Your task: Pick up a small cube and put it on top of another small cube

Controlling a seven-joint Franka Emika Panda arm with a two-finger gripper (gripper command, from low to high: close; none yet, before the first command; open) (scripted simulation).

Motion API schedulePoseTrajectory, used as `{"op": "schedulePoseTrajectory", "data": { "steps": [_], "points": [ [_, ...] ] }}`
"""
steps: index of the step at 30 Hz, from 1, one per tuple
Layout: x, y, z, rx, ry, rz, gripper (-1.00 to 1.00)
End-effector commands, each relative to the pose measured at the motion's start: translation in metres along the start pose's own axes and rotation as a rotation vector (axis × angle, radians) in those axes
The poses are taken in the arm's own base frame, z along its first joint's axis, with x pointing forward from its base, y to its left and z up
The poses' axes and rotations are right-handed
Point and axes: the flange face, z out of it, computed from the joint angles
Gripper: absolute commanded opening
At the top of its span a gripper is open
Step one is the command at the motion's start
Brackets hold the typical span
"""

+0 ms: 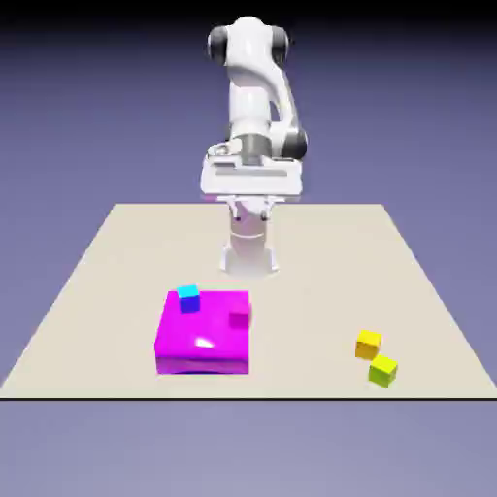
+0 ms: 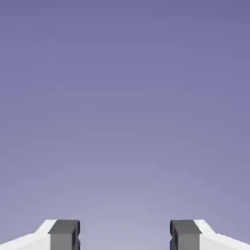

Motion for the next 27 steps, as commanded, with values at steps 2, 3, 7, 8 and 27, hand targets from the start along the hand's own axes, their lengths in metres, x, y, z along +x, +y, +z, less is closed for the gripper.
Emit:
{"op": "schedulePoseTrajectory", "data": {
  "steps": [2, 3, 7, 8, 27],
  "points": [
    [-0.006, -0.016, 0.019, -0.025, -0.058, -0.052, 0.00],
    [-0.010, -0.024, 0.029, -0.037, -0.086, -0.079, 0.00],
    [-0.031, -0.055, 0.069, -0.084, -0.200, -0.186, 0.00],
    [-0.038, -0.063, 0.079, -0.095, -0.228, -0.213, 0.00],
    [-0.252, -0.152, 0.255, -0.305, -0.739, -0.738, 0.00]
  ]
}}
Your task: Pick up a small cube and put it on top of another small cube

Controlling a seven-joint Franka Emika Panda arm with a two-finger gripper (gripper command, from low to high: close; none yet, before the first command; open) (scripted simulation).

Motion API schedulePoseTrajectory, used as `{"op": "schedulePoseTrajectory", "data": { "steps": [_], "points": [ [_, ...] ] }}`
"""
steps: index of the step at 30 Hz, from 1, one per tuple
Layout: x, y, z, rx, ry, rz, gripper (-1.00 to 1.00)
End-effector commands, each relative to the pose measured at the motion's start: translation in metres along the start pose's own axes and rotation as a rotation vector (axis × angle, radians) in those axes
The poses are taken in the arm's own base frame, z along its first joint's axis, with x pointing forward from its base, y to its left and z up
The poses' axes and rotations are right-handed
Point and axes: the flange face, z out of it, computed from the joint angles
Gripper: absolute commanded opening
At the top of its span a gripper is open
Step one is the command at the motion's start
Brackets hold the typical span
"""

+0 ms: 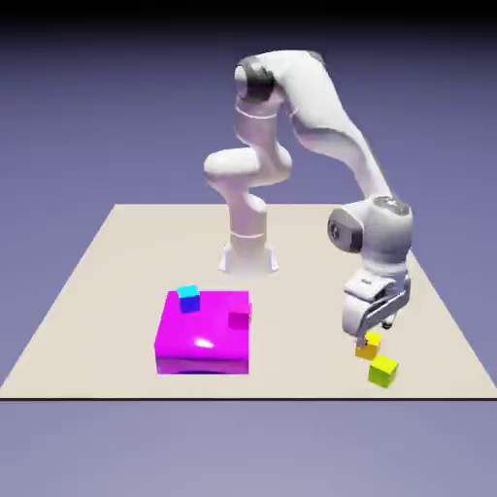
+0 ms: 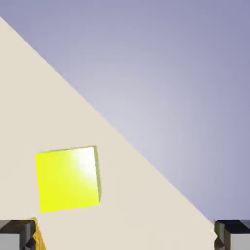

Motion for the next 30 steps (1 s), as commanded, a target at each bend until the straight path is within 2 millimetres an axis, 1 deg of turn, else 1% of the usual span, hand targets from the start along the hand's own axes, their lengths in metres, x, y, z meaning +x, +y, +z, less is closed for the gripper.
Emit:
{"op": "schedulePoseTrajectory", "data": {
  "steps": [1, 3, 7, 8, 9, 10, 14, 18, 22, 23, 24, 28, 29, 30],
  "points": [
    [-0.002, -0.011, 0.012, -0.012, -0.026, -0.027, 0.00],
    [-0.002, -0.014, 0.015, -0.014, -0.032, -0.033, 0.00],
    [-0.003, -0.014, 0.084, -0.014, -0.032, -0.033, 0.00],
    [-0.004, -0.014, 0.085, -0.014, -0.032, -0.033, 0.00],
    [-0.004, -0.014, 0.085, -0.014, -0.032, -0.033, -1.00],
    [-0.004, -0.014, 0.085, -0.014, -0.032, -0.033, -1.00],
    [-0.002, -0.014, 0.017, -0.014, -0.032, -0.033, -1.00],
    [-0.043, -0.011, -0.011, 0.008, -0.044, 0.062, -1.00],
    [-0.088, -0.004, -0.032, -0.003, -0.042, 0.154, -1.00],
    [-0.094, -0.003, -0.033, -0.007, -0.041, 0.165, -1.00],
    [-0.094, -0.003, -0.033, -0.007, -0.041, 0.165, -1.00],
    [-0.094, -0.004, 0.028, -0.007, -0.040, 0.166, -1.00],
    [-0.095, -0.004, 0.037, -0.007, -0.041, 0.165, -1.00],
    [-0.095, -0.004, 0.037, -0.007, -0.041, 0.165, 1.00]
  ]
}}
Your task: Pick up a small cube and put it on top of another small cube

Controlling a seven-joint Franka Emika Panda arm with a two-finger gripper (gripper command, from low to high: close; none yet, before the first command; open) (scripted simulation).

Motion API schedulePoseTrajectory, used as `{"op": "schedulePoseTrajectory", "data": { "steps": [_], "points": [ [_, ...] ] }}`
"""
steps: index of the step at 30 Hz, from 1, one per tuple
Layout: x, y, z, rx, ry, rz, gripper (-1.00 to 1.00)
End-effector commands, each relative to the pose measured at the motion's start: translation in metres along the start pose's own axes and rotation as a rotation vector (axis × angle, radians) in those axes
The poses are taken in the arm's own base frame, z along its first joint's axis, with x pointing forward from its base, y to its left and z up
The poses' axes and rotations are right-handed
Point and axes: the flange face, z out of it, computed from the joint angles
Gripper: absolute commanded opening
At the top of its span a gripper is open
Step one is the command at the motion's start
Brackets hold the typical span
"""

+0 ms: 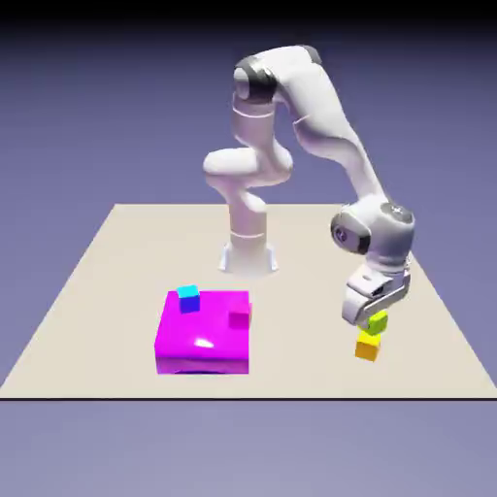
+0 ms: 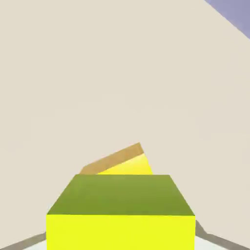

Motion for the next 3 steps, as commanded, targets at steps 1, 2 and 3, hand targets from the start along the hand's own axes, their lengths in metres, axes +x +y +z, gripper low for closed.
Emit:
{"op": "schedulePoseTrajectory", "data": {
  "steps": [1, 2, 3],
  "points": [
    [0.000, 0.000, 0.000, 0.000, 0.000, 0.000, 1.00],
    [0.001, 0.000, -0.016, 0.000, 0.001, 0.001, 1.00],
    [0.001, 0.000, -0.031, 0.000, 0.001, 0.002, 1.00]
  ]
}}
